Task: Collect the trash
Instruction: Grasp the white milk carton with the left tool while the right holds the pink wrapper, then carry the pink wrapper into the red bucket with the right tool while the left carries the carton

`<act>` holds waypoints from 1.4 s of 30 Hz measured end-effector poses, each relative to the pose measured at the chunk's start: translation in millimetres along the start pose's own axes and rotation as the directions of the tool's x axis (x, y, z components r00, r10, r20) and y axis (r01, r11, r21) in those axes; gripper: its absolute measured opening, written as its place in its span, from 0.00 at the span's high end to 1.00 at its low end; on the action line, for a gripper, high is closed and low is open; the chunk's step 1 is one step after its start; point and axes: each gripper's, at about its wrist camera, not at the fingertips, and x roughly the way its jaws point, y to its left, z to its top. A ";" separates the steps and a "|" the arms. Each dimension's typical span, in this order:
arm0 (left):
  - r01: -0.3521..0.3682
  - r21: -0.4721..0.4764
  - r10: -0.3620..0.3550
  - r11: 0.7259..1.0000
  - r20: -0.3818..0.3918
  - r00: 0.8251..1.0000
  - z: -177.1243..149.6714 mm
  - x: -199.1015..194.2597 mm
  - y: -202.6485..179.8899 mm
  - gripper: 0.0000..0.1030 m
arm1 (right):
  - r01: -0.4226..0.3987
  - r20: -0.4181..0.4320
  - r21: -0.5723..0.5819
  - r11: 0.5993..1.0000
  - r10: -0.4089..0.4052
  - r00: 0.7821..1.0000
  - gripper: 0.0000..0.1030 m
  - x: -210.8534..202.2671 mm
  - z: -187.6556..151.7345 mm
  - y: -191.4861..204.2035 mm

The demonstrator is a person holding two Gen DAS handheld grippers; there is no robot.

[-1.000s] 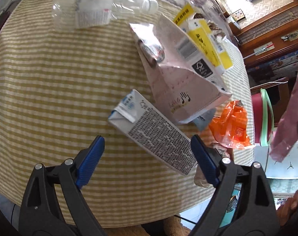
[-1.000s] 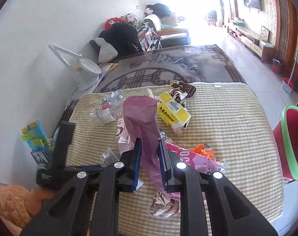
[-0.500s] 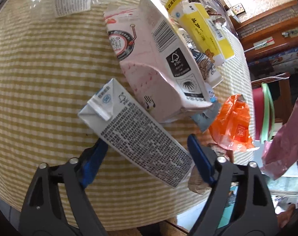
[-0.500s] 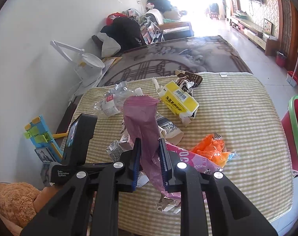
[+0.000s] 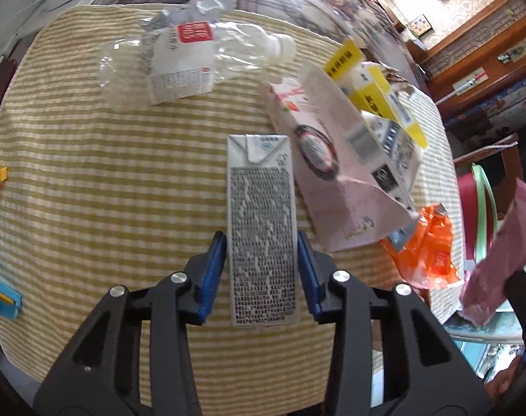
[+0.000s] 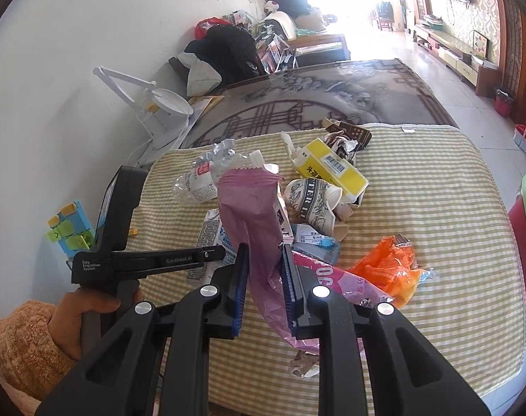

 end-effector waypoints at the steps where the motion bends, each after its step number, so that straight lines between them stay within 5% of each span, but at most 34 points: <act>1: -0.007 0.001 0.007 1.000 0.004 1.000 -0.1 -0.1 3.2 0.48 | -0.002 -0.001 -0.002 1.000 0.002 1.000 0.82 0.9 0.1 0.9; 2: -0.016 0.004 0.016 1.000 0.012 1.000 1.6 1.5 3.2 0.39 | -0.003 -0.002 -0.003 1.000 0.003 1.000 0.82 1.2 0.6 1.7; 5: -0.027 -0.006 0.027 1.000 0.022 0.999 8.9 6.2 4.6 0.36 | -0.003 -0.007 -0.005 1.000 0.003 1.000 0.82 2.8 0.8 3.6; 7: -0.019 -0.014 0.020 1.000 0.027 0.999 11.2 10.6 1.3 0.43 | -0.002 -0.009 -0.003 1.000 0.002 1.000 0.82 3.3 0.0 3.4; 8: -0.001 -0.015 0.002 1.000 0.023 1.000 12.9 12.3 0.2 0.61 | -0.001 -0.009 0.000 1.000 0.001 1.000 0.82 3.3 -0.5 2.7; 9: 0.007 -0.012 -0.007 1.000 0.013 1.000 15.9 13.3 -2.4 0.63 | 0.000 -0.007 0.003 1.000 0.000 1.000 0.82 2.6 -0.8 1.9; 23: -0.005 0.081 -0.016 0.997 0.254 0.967 15.0 -57.7 -46.6 0.65 | 0.002 0.041 0.015 1.000 -0.003 0.999 0.82 -9.3 3.9 -6.7; 42: -0.013 0.133 -0.035 0.991 0.349 0.937 20.1 -74.3 -106.5 0.65 | 0.014 0.089 0.028 1.000 -0.017 0.996 0.82 -38.6 7.5 -41.3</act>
